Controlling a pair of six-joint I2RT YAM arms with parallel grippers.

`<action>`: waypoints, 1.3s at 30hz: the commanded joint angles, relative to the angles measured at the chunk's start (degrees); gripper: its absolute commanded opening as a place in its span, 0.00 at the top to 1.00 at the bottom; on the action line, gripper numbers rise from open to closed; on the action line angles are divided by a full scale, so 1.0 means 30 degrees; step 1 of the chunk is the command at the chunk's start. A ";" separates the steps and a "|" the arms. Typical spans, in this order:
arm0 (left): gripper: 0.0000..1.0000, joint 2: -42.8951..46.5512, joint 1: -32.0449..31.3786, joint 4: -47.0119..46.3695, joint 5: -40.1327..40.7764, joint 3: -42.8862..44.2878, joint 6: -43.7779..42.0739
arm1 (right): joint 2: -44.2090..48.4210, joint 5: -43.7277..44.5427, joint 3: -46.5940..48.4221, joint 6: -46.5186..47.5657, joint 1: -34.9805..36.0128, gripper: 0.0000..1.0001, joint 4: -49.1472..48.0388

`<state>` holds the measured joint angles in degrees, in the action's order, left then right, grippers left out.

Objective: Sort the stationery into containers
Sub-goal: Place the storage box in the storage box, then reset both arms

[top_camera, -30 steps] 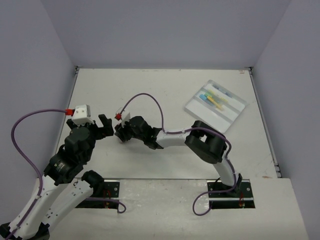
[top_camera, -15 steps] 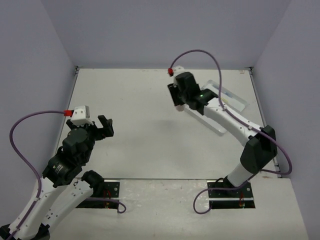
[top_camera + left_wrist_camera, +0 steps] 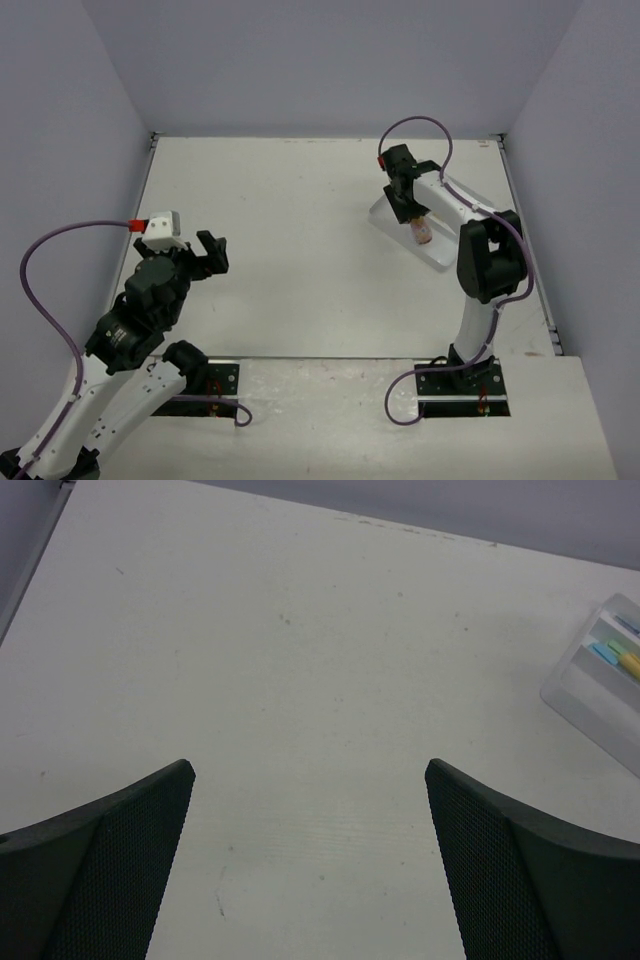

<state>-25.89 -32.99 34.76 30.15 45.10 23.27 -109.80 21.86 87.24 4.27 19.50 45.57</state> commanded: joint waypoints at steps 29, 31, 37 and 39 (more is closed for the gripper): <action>0.00 -0.2730 0.3155 -0.1229 0.0219 0.0288 -0.0562 | 2.6156 -0.4134 -1.3859 -0.7815 0.0503 0.01 -0.8210; 0.00 -0.2591 0.3559 -0.1229 0.0290 0.0251 -0.0562 | 2.8371 -0.3713 -1.4350 -0.8028 0.0503 0.01 -0.7172; 0.00 -0.1728 0.3726 -0.1111 0.0513 -0.0211 -0.0508 | 3.2758 -0.2938 -1.3910 -0.8256 0.0503 0.01 -0.3157; 0.00 -0.1360 0.3732 -0.1255 0.0517 -0.0575 -0.0464 | 3.3463 -0.2834 -1.3791 -0.8027 0.0503 0.01 -0.2454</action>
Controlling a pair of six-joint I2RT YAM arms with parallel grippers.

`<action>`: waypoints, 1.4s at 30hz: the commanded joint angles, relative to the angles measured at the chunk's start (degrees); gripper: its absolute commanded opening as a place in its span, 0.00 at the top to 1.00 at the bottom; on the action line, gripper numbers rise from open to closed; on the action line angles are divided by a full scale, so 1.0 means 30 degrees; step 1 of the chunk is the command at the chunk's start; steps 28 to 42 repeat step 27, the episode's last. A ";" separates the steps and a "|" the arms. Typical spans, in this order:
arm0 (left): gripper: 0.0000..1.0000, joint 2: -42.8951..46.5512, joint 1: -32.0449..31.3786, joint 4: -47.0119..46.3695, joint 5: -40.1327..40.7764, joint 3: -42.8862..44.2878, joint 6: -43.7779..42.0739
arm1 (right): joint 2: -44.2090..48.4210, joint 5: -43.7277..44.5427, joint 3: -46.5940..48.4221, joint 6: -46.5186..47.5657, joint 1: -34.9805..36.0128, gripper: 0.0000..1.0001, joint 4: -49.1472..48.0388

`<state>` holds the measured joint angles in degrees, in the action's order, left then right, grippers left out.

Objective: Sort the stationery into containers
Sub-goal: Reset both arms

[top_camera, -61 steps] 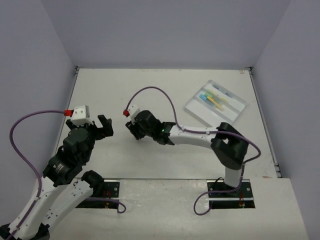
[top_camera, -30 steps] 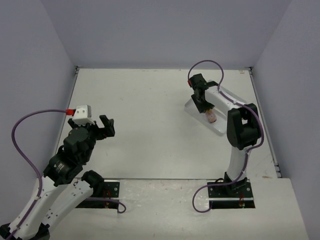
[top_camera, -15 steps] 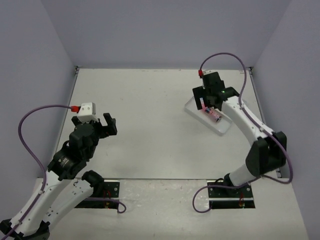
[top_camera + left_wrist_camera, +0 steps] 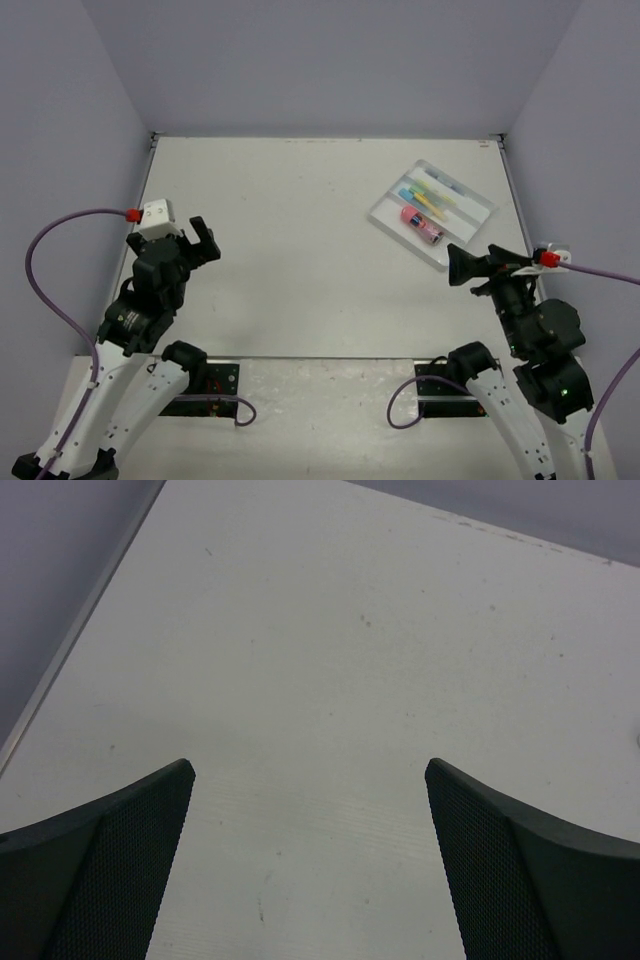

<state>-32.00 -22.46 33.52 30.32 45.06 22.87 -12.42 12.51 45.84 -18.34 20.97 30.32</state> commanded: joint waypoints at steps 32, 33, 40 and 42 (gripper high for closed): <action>0.00 0.1526 0.0220 -0.1037 -0.0115 -0.0958 -0.0388 | 0.0828 0.0782 -0.1044 -0.0126 0.0011 0.01 0.3458; 0.00 0.1526 0.0220 -0.1037 -0.0115 -0.0958 -0.0388 | 0.0828 0.0782 -0.1044 -0.0126 0.0011 0.01 0.3458; 0.00 0.1526 0.0220 -0.1037 -0.0115 -0.0958 -0.0388 | 0.0828 0.0782 -0.1044 -0.0126 0.0011 0.01 0.3458; 0.00 0.1526 0.0220 -0.1037 -0.0115 -0.0958 -0.0388 | 0.0828 0.0782 -0.1044 -0.0126 0.0011 0.01 0.3458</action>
